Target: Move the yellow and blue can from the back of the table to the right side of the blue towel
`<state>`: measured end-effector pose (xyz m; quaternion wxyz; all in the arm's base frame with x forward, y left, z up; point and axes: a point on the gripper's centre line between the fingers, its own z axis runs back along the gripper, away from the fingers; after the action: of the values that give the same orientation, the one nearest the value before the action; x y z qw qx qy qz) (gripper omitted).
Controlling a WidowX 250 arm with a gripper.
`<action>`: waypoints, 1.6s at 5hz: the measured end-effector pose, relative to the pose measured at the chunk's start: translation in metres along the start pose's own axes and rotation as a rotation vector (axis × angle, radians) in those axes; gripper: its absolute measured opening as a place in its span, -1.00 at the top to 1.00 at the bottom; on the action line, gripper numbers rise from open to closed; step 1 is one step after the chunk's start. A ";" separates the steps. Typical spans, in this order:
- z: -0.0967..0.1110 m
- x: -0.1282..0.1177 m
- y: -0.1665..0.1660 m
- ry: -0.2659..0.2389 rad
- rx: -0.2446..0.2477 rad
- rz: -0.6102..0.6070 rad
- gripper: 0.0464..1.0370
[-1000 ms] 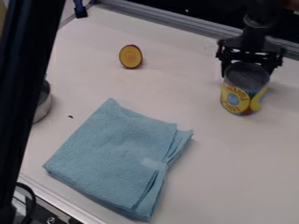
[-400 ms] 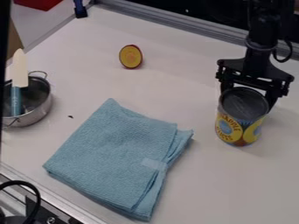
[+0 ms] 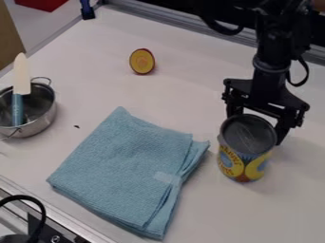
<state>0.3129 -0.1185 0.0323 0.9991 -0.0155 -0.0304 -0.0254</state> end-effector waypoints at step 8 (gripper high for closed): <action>0.022 0.021 0.014 -0.160 0.005 0.111 -0.92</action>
<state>0.3332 -0.1049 0.0554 0.9934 -0.0168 -0.1094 0.0315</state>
